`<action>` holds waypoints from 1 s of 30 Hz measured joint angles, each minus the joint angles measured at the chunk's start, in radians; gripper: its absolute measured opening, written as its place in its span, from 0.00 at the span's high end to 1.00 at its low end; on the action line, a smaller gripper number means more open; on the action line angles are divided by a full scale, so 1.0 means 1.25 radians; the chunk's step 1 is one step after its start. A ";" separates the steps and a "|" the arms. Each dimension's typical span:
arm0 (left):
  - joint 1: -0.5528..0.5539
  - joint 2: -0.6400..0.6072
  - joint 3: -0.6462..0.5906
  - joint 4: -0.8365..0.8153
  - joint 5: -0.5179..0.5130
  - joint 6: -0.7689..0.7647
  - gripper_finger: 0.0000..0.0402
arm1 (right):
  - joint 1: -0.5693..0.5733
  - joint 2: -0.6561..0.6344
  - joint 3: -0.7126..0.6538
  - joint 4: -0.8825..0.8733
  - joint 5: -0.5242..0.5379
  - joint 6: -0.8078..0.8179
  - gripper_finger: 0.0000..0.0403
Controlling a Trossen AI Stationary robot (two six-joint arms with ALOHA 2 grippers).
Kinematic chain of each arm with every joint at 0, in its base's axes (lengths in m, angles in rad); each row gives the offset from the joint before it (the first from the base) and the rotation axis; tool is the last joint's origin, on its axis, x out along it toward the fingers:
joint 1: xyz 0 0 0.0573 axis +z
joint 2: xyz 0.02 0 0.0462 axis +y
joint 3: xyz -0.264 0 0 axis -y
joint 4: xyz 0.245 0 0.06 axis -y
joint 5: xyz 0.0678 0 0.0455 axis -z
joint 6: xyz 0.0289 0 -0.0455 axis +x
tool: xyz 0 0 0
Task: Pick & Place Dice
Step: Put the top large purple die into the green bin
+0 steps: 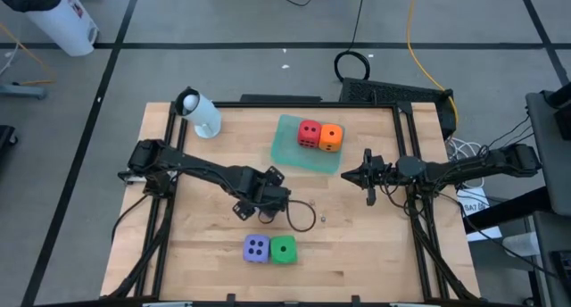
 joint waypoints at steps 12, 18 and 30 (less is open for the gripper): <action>0.010 0.000 0.000 0.013 -0.039 0.475 0.01 | 0.000 0.000 0.000 0.000 0.001 0.018 1.00; 0.035 0.000 0.000 0.059 0.034 0.559 0.01 | 0.000 0.000 0.000 -0.001 0.001 0.040 1.00; 0.066 0.007 0.000 0.054 0.149 0.620 0.01 | 0.000 0.000 0.000 0.001 0.001 0.042 1.00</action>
